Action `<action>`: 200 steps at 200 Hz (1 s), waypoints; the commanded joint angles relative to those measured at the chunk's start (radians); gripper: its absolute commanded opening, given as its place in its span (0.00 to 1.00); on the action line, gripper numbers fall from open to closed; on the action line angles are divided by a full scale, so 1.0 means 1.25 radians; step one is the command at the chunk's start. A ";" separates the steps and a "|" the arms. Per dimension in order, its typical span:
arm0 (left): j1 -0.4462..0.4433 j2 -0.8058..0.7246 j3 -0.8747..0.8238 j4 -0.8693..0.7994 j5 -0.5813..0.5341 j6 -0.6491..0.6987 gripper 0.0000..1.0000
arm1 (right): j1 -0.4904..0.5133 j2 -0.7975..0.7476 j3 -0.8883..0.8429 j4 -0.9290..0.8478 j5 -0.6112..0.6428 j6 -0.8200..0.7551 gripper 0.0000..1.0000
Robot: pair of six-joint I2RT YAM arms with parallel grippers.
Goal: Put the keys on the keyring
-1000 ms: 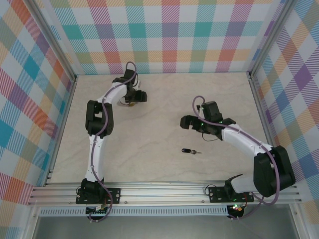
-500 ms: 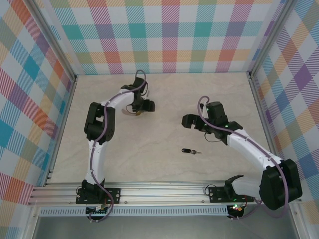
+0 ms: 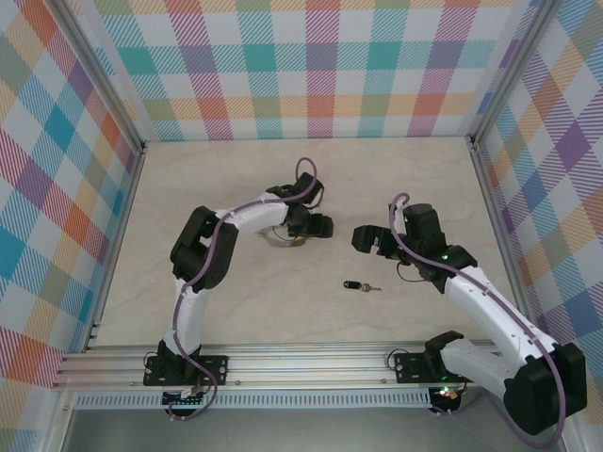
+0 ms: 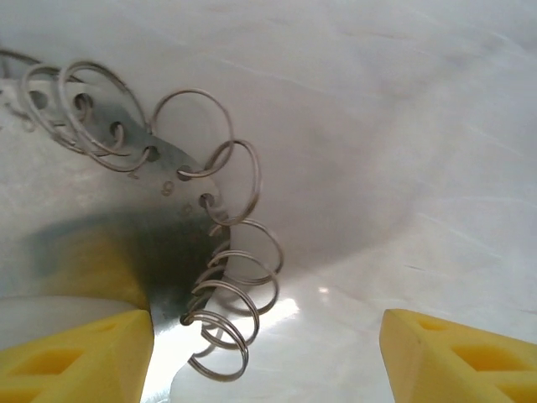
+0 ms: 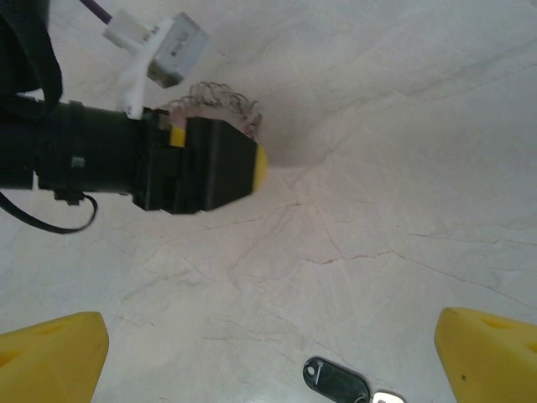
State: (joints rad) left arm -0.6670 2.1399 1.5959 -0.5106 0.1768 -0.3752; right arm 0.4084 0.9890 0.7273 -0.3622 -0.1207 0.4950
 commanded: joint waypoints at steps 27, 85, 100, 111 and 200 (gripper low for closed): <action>-0.039 -0.058 0.044 0.048 -0.006 -0.091 0.74 | -0.001 -0.064 0.000 -0.117 0.035 0.017 1.00; -0.014 -0.196 0.015 0.032 -0.079 -0.036 0.80 | 0.000 -0.092 -0.005 -0.131 -0.039 0.026 1.00; 0.006 -0.239 -0.014 0.032 -0.081 -0.026 0.82 | 0.000 -0.071 -0.015 -0.105 -0.067 0.038 0.97; 0.021 -0.271 -0.045 0.043 -0.075 -0.018 0.84 | -0.001 -0.044 -0.018 -0.083 -0.093 0.044 0.93; 0.152 -0.432 -0.309 0.171 -0.053 -0.072 0.97 | 0.020 0.356 0.088 0.144 -0.228 0.079 0.53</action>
State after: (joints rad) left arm -0.5137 1.6463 1.2587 -0.3565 0.0925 -0.4343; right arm 0.4160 1.3304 0.7479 -0.2920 -0.3492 0.5922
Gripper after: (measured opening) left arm 0.967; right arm 0.574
